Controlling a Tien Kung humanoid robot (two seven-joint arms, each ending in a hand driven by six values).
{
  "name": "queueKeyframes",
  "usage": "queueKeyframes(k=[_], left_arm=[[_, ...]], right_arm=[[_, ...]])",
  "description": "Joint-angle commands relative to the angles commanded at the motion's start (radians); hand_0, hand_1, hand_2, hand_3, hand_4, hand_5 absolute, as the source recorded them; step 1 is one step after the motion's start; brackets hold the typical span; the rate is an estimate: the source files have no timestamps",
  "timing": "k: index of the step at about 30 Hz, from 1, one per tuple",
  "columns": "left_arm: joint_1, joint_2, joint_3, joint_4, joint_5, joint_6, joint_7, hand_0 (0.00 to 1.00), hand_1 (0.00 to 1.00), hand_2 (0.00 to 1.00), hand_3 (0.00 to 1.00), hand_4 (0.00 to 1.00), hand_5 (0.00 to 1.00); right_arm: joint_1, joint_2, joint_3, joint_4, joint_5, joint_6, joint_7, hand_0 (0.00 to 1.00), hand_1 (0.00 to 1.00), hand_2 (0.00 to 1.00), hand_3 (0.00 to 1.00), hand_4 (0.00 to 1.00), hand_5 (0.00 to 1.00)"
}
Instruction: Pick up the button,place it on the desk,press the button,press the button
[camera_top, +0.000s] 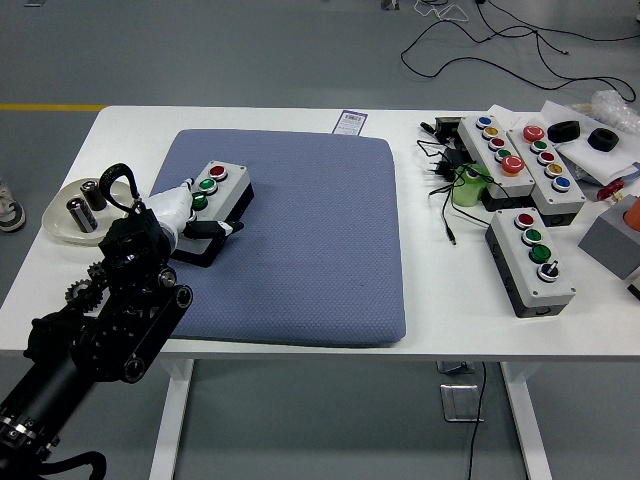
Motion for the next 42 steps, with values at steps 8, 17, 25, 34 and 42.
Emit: queueKeyframes(k=[8, 17, 25, 34, 42], left_arm=[[-0.012, 0.000, -0.001, 0.022, 0.000, -0.003, 0.000, 0.698, 0.895, 0.998, 0.926, 0.998, 0.767], [-0.023, 0.000, -0.001, 0.053, 0.000, -0.016, 0.000, 0.247, 0.442, 0.656, 0.789, 0.957, 0.604], [-0.026, 0.006, 0.015, 0.061, 0.000, 0.018, 0.000, 0.130, 0.272, 0.371, 0.597, 0.909, 0.510], [-0.007, 0.026, 0.029, 0.073, 0.000, 0.130, 0.000, 0.177, 0.262, 0.307, 0.442, 0.571, 0.105], [-0.006, 0.048, 0.039, 0.069, 0.000, 0.177, -0.124, 0.167, 0.250, 0.283, 0.417, 0.632, 0.003]], right_arm=[[-0.003, -0.001, -0.001, 0.000, -0.005, -0.001, -0.001, 0.673, 0.658, 0.674, 0.624, 0.310, 0.173], [-0.002, -0.001, -0.002, 0.000, 0.004, -0.002, 0.000, 0.673, 0.658, 0.674, 0.624, 0.310, 0.173], [0.000, 0.000, 0.003, 0.000, 0.002, -0.003, 0.000, 0.673, 0.658, 0.674, 0.624, 0.310, 0.173], [0.000, -0.001, 0.007, 0.000, 0.003, -0.004, 0.000, 0.673, 0.658, 0.674, 0.624, 0.310, 0.173], [0.002, -0.001, 0.013, 0.000, -0.004, -0.003, 0.000, 0.673, 0.658, 0.674, 0.624, 0.310, 0.173]])
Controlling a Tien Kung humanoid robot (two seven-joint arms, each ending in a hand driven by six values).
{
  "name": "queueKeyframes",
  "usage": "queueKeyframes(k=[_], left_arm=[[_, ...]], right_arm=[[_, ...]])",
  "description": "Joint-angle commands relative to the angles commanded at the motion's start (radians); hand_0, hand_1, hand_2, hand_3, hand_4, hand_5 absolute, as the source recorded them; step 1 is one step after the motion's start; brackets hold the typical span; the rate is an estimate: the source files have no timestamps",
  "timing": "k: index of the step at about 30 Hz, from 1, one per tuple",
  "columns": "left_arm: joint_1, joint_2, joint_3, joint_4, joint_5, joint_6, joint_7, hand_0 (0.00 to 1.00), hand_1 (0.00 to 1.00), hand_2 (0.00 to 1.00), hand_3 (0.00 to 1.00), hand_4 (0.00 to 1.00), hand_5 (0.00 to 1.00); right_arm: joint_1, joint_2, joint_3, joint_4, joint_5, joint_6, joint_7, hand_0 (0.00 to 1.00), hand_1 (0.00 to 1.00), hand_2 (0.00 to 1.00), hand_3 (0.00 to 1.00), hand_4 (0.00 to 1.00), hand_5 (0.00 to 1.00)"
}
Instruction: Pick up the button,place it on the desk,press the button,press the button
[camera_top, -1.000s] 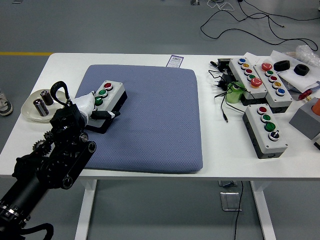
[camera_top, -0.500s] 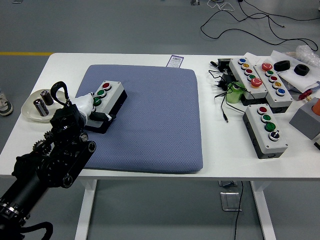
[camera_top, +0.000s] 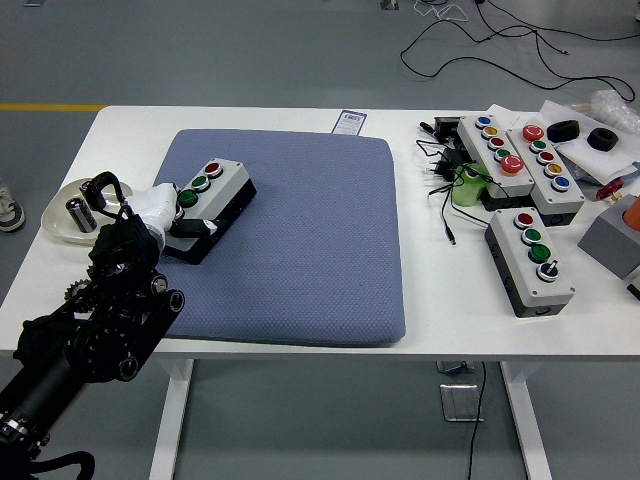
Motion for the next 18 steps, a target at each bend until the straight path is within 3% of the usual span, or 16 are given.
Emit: queueKeyframes(k=[6, 13, 18], left_arm=[[-0.009, 0.050, 0.046, -0.002, 0.000, 0.016, -0.154, 0.173, 0.250, 0.287, 0.413, 0.623, 0.002], [-0.027, 0.140, 0.135, -0.003, 0.000, 0.018, -0.327, 0.172, 0.248, 0.285, 0.411, 0.624, 0.002], [-0.033, 0.203, 0.219, 0.009, -0.002, 0.087, -0.456, 0.167, 0.263, 0.299, 0.437, 0.657, 0.002]], right_arm=[[0.001, 0.000, 0.001, 0.000, 0.001, 0.000, -0.001, 0.673, 0.658, 0.674, 0.624, 0.310, 0.173], [0.001, -0.001, 0.001, 0.000, 0.003, -0.001, -0.001, 0.673, 0.658, 0.674, 0.624, 0.310, 0.173], [0.001, 0.000, 0.007, 0.000, -0.002, 0.000, -0.002, 0.673, 0.658, 0.674, 0.624, 0.310, 0.173]])
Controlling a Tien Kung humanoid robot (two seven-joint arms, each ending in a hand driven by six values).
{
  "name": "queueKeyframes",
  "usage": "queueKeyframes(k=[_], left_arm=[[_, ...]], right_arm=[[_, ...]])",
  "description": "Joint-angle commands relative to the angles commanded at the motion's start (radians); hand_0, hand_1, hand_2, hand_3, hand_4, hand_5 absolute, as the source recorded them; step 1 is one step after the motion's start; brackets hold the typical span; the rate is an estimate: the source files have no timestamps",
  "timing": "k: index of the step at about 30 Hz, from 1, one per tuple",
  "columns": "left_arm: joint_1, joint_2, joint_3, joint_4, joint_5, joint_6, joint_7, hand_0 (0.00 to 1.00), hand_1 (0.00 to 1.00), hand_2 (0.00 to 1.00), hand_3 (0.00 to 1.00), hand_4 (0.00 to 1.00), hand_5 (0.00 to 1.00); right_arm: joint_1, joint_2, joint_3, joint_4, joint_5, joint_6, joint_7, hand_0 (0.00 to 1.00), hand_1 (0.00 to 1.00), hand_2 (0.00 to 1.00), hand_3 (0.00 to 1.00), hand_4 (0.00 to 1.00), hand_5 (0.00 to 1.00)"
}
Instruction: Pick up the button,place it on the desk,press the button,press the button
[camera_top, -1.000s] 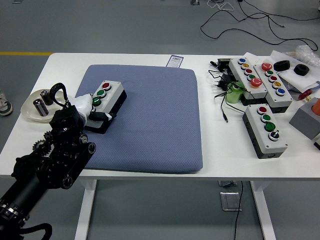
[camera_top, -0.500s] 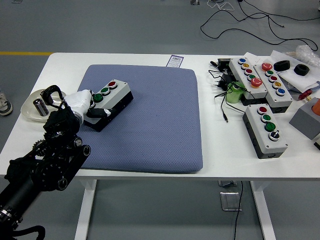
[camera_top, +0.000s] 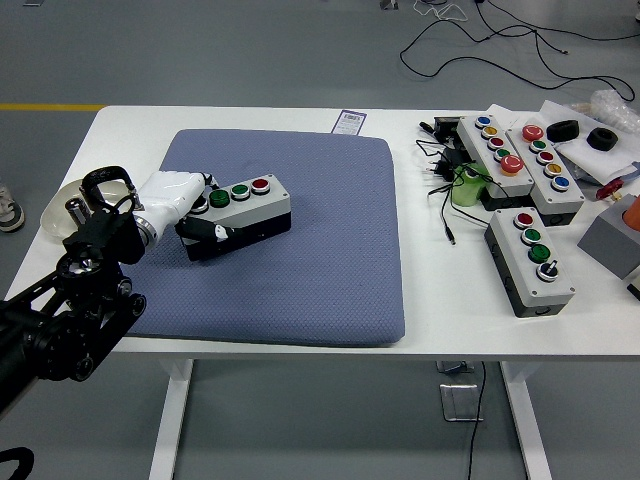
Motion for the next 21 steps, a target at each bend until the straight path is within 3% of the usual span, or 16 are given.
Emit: queueKeyframes(k=[4, 5, 8, 9, 10, 12, 17, 21], left_arm=[[-0.004, 0.048, 0.062, 0.036, -0.056, 0.082, -0.168, 0.167, 0.263, 0.299, 0.437, 0.657, 0.002], [-0.004, 0.059, 0.076, 0.040, -0.073, 0.103, -0.205, 0.108, 0.230, 0.285, 0.477, 0.838, 0.432], [-0.003, 0.099, 0.126, 0.043, -0.150, 0.178, -0.320, 0.108, 0.230, 0.285, 0.477, 0.838, 0.432], [-0.002, 0.105, 0.134, 0.043, -0.165, 0.194, -0.341, 0.108, 0.230, 0.285, 0.477, 0.838, 0.432], [-0.002, 0.116, 0.151, 0.042, -0.183, 0.219, -0.366, 0.104, 0.209, 0.274, 0.469, 0.882, 0.502], [-0.004, 0.130, 0.182, 0.040, -0.211, 0.263, -0.404, 0.104, 0.209, 0.274, 0.469, 0.882, 0.502], [-0.007, 0.138, 0.214, 0.035, -0.248, 0.324, -0.443, 0.103, 0.206, 0.272, 0.464, 0.883, 0.524], [-0.011, 0.133, 0.234, 0.044, -0.243, 0.325, -0.442, 0.103, 0.206, 0.272, 0.464, 0.883, 0.524]], right_arm=[[0.000, 0.000, 0.001, 0.000, -0.002, 0.001, -0.001, 0.673, 0.658, 0.674, 0.624, 0.310, 0.173], [0.000, 0.000, 0.002, 0.000, -0.002, 0.001, -0.001, 0.673, 0.658, 0.674, 0.624, 0.310, 0.173], [0.000, 0.001, 0.003, 0.000, 0.000, 0.001, -0.002, 0.673, 0.658, 0.674, 0.624, 0.310, 0.173], [0.000, 0.001, 0.004, 0.000, -0.001, 0.002, -0.002, 0.673, 0.658, 0.674, 0.624, 0.310, 0.173], [0.000, 0.002, 0.005, 0.000, -0.003, 0.002, -0.003, 0.673, 0.658, 0.674, 0.624, 0.310, 0.173], [0.000, 0.003, 0.007, 0.000, -0.004, 0.002, -0.003, 0.673, 0.658, 0.674, 0.624, 0.310, 0.173], [-0.001, 0.004, 0.009, 0.000, -0.010, 0.003, -0.004, 0.673, 0.658, 0.674, 0.624, 0.310, 0.173], [-0.002, 0.004, 0.008, 0.000, -0.009, 0.003, -0.005, 0.673, 0.658, 0.674, 0.624, 0.310, 0.173]])
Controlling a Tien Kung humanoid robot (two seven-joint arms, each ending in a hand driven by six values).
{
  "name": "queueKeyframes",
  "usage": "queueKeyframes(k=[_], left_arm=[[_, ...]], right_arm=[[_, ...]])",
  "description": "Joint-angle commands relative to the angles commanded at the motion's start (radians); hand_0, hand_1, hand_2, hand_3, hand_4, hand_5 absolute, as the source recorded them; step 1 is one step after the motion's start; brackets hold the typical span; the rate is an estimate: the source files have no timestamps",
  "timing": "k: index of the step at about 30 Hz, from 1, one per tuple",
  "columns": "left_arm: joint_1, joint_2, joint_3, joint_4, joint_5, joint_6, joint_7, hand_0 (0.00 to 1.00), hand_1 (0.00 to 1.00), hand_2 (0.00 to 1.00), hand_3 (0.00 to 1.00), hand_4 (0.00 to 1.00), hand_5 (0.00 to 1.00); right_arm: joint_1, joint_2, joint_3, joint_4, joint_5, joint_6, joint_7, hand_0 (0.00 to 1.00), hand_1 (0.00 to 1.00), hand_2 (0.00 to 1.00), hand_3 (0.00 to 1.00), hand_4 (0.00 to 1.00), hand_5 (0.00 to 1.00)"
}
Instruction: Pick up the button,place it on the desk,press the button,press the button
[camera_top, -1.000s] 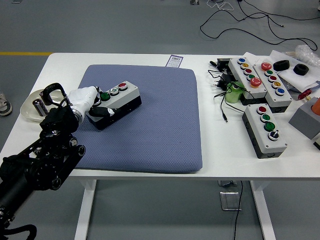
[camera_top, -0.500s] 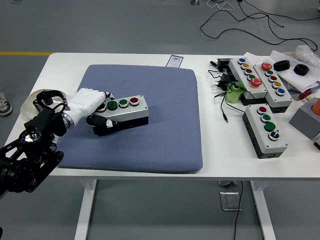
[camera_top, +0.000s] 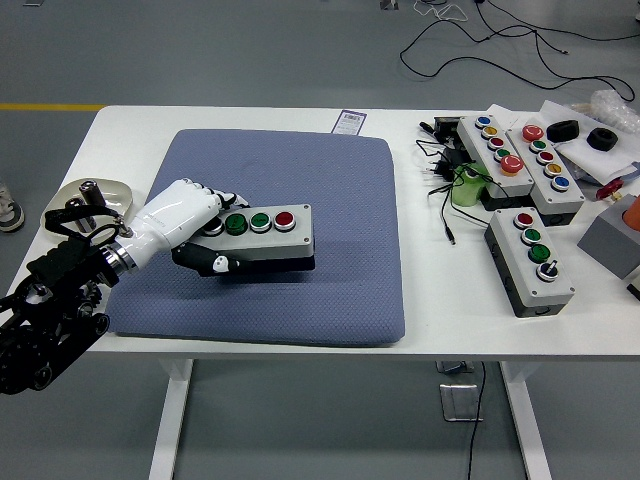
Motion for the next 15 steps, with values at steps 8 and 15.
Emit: queueKeyframes(k=[8, 15], left_arm=[[-0.025, -0.007, 0.045, 0.021, 0.068, -0.073, 0.042, 0.144, 0.291, 0.357, 0.585, 0.877, 0.539], [-0.025, -0.012, 0.039, 0.008, 0.127, -0.138, 0.102, 0.268, 0.480, 0.615, 0.776, 0.895, 0.585]], right_arm=[[0.000, 0.000, -0.004, 0.000, 0.003, -0.001, -0.001, 0.673, 0.658, 0.674, 0.624, 0.310, 0.173], [-0.002, 0.001, -0.008, 0.000, 0.005, 0.000, -0.002, 0.673, 0.658, 0.674, 0.624, 0.310, 0.173]])
